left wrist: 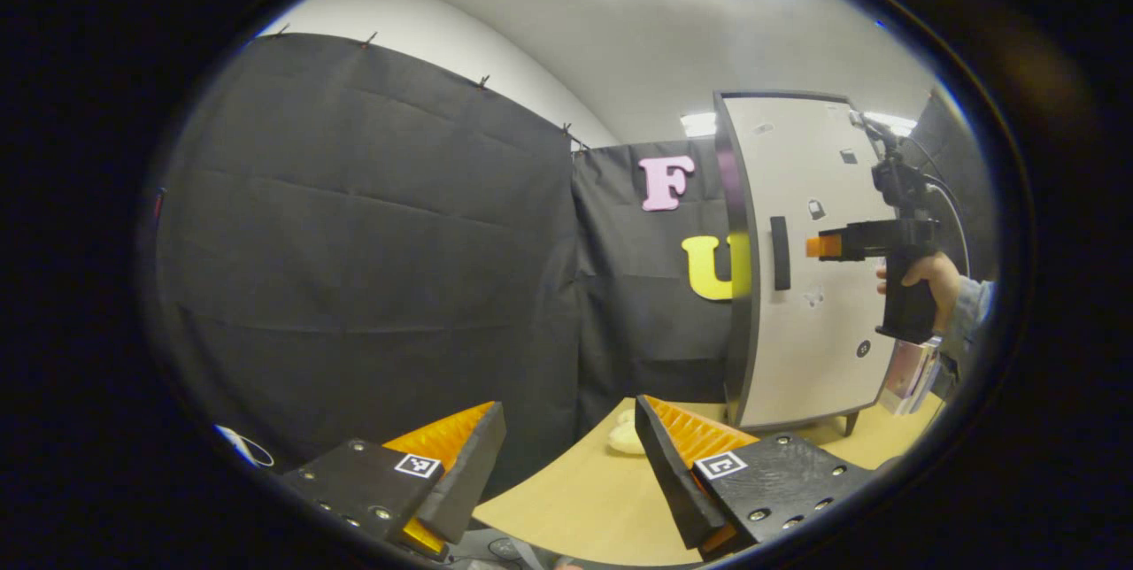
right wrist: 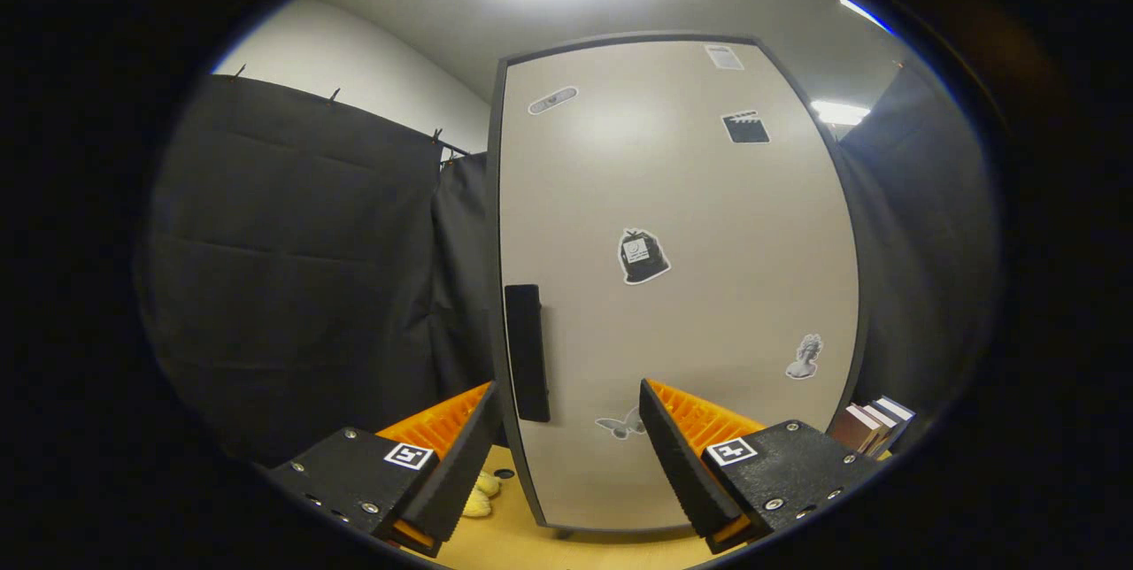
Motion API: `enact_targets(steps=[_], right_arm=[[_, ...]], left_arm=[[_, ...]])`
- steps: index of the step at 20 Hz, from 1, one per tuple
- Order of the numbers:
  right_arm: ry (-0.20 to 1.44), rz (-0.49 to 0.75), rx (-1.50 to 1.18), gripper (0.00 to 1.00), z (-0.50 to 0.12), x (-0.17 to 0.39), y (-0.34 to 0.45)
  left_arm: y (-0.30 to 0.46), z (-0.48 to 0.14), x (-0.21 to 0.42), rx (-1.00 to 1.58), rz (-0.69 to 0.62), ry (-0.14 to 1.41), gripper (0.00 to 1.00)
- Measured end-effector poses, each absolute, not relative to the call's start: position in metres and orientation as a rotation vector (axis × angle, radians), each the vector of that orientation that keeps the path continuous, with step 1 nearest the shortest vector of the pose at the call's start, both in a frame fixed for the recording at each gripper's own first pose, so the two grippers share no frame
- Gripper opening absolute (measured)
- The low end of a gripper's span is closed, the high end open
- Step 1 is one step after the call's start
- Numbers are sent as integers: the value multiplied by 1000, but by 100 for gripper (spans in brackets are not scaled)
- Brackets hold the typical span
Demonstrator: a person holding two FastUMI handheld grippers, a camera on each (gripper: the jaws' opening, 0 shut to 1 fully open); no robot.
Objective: Open the cabinet door with the right hand, grasp the bottle in the cabinet with the left hand and place it on the coaster, then close the cabinet door with the right hand.
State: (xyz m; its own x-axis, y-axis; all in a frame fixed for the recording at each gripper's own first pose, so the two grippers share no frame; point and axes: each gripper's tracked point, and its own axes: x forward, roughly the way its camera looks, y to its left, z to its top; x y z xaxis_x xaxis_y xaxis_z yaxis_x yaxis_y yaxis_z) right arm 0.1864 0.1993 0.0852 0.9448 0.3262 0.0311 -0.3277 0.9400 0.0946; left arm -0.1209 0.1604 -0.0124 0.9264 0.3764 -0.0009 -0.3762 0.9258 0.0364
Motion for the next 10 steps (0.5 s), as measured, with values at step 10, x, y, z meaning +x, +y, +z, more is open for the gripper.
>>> enact_targets(steps=[10], right_arm=[[41,295,-11,75,75,260,249]], left_arm=[[190,-15,-126,49,431,10,90]])
